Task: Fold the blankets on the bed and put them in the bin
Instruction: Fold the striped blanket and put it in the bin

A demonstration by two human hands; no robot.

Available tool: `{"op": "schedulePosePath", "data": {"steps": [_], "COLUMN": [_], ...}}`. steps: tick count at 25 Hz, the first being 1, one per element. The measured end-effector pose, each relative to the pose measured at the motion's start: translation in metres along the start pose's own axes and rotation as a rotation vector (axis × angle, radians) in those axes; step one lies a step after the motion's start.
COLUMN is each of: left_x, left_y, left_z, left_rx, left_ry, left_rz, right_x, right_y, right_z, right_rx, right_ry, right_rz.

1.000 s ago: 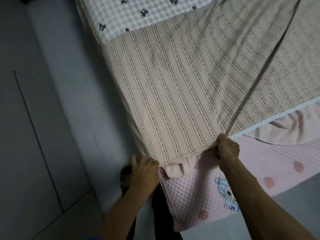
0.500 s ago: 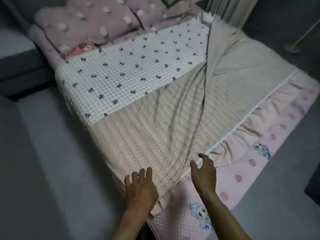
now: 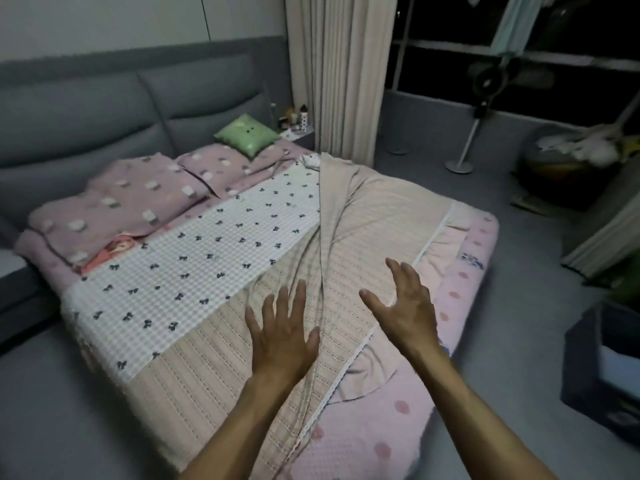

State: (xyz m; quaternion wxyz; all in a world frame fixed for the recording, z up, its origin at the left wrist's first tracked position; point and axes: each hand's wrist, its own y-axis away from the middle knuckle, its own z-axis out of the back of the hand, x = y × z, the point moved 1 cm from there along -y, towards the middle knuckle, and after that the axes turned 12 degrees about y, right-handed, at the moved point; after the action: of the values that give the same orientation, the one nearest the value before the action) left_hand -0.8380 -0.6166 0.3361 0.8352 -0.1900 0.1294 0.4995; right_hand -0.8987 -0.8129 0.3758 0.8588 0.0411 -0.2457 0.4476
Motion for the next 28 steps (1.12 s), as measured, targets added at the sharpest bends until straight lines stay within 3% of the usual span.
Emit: {"op": "schedulePosePath", "data": {"steps": [2, 6, 10, 12, 16, 22, 28], "left_x": [-0.049, -0.158, -0.282, -0.322, -0.392, -0.450, -0.576], "left_y": [-0.009, -0.052, -0.118, -0.152, -0.229, -0.358, -0.546], "left_z": [-0.019, -0.053, -0.075, -0.081, -0.123, -0.237, -0.327], "left_rx": [0.018, 0.029, -0.027, -0.066, -0.098, -0.104, -0.008], "left_ry": [0.013, 0.140, 0.153, 0.080, 0.059, 0.193, 0.239], "left_rz": [0.001, 0.167, 0.081, -0.001, -0.002, 0.179, 0.175], "right_x": [-0.051, -0.176, -0.280, -0.302, -0.329, -0.407, -0.512], "right_y": [-0.017, -0.060, -0.131, -0.166, -0.256, -0.414, -0.619], "right_z": [0.029, 0.096, 0.168, 0.188, 0.196, 0.184, 0.219], "right_rx": [0.028, 0.070, 0.076, 0.072, 0.089, 0.149, 0.209], "right_ry": [-0.034, 0.060, 0.107, 0.112, 0.119, 0.205, 0.121], "right_rz": [0.001, 0.045, 0.022, 0.039, 0.138, 0.215, 0.171]}}
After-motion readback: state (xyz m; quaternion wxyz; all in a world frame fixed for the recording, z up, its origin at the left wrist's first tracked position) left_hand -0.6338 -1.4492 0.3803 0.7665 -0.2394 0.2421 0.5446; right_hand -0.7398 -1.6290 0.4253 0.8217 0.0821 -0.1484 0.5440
